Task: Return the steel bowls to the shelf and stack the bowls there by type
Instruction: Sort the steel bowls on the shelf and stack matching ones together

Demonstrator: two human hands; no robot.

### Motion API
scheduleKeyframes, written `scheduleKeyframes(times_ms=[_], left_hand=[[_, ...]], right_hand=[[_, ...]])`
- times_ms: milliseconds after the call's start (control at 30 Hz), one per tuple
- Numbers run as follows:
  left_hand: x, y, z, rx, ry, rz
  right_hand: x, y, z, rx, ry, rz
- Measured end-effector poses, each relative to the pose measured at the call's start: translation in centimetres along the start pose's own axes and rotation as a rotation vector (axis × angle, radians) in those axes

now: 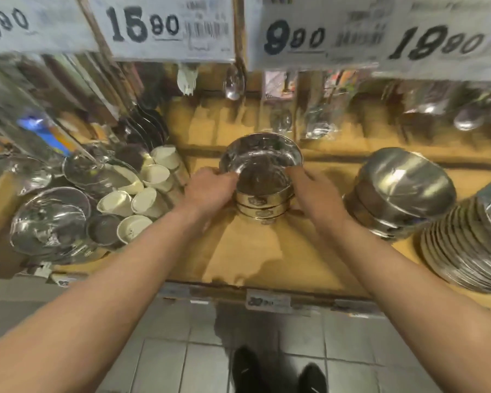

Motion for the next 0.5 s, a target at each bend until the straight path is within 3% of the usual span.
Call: scheduleKeyframes(times_ms=[167, 500], left_hand=[[-0.2, -2.1, -1.2, -0.001, 0.093, 0.067], [0.0, -3.9, -1.4, -0.073, 0.023, 0.103]], right_hand=[[-0.4, -1.5, 0.9, 0.023, -0.077, -0.01], [0.0, -0.9, 0.8, 0.081, -0.078, 0.014]])
Point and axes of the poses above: each hand's wrist, its own y-axis towards the middle knuckle, its own z-axis out of the palm, x = y × z, the point moved 7 cm from there along y, towards the middle knuckle, and after that the axes turned 14 degrees about -y, right-handed, at the moved point
